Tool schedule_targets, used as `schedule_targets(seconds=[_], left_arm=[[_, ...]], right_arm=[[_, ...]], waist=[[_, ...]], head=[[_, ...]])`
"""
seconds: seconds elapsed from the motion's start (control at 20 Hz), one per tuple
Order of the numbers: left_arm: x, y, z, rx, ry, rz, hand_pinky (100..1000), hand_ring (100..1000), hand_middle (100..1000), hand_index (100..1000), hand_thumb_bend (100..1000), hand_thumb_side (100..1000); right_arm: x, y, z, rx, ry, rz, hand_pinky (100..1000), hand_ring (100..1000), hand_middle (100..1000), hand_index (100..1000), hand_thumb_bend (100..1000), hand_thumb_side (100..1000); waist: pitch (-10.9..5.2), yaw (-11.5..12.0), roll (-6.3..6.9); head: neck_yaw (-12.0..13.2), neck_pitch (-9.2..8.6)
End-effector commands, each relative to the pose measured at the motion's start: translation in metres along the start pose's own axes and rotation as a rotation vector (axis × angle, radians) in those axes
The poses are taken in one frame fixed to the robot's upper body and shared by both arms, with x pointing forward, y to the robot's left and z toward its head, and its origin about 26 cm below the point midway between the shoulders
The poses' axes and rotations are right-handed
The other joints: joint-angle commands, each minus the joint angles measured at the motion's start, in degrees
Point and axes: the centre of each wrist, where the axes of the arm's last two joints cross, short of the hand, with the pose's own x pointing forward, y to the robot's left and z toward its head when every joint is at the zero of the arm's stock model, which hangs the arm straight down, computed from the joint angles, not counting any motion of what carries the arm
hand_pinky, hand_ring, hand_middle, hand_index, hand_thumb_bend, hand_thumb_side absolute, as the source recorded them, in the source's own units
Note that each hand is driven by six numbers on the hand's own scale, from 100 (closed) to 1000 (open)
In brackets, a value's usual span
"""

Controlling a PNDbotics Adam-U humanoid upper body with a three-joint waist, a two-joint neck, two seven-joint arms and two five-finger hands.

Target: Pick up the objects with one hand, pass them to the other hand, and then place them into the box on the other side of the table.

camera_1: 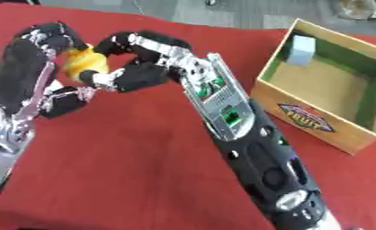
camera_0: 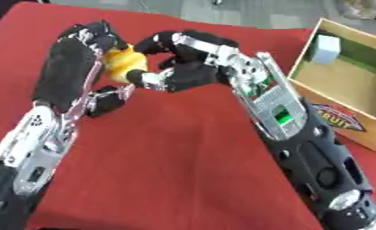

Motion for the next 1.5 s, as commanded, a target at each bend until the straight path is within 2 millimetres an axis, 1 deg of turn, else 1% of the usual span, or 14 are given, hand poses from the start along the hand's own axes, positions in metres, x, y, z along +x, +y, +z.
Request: schedule_targets(seconds=[0.05,0.3,0.4,0.45,0.65,1.2,1.4,1.5], left_arm=[[0.006,0.005,-0.006,0.033,-0.023,-0.004,723,516,560,602,429,100],[0.006,0.004,-0.005,0.031,-0.013,-0.004,723,513,558,602,430,100],[0.006,0.004,-0.005,0.029,-0.010,-0.002,723,513,558,602,431,100],[0.005,0.004,-0.005,0.029,-0.009,-0.002,723,513,558,602,432,100],[0.004,0.004,-0.004,0.026,-0.002,-0.007,723,513,558,602,435,100],[0.004,0.003,-0.003,0.029,0.008,-0.021,722,512,556,600,438,100],[0.004,0.003,-0.002,0.028,0.015,-0.026,722,511,555,600,439,100],[0.003,0.002,-0.002,0.028,0.019,-0.027,721,510,555,599,438,100]], right_arm=[[0.010,0.004,-0.007,0.010,-0.020,0.018,889,1000,846,990,376,445],[0.005,0.005,-0.007,-0.013,-0.007,0.035,907,1000,864,1000,387,434],[0.006,0.005,-0.006,-0.021,-0.014,0.035,908,1000,862,1000,397,417],[0.006,0.005,-0.006,-0.026,-0.020,0.035,908,1000,856,1000,413,389],[0.009,0.002,-0.001,-0.054,-0.039,0.034,910,1000,853,1000,430,351],[0.004,0.003,0.003,-0.077,-0.011,0.011,922,1000,860,1000,420,346],[0.002,0.003,0.007,-0.114,-0.009,0.005,926,1000,864,1000,426,325],[0.003,0.002,0.011,-0.143,-0.019,-0.004,927,1000,864,1000,429,299]], waist=[[-1.65,0.1,-0.41],[-1.62,0.0,-0.42],[-1.61,0.0,-0.43],[-1.60,-0.1,-0.42],[-1.60,-0.3,-0.41],[-1.65,-0.6,-0.53],[-1.65,-0.8,-0.64],[-1.63,-0.9,-0.68]], head=[[0.0,-0.29],[0.0,-0.27],[0.1,-0.28],[0.2,-0.27],[0.4,-0.19],[0.5,-0.13],[0.7,-0.06],[0.8,-0.09]])
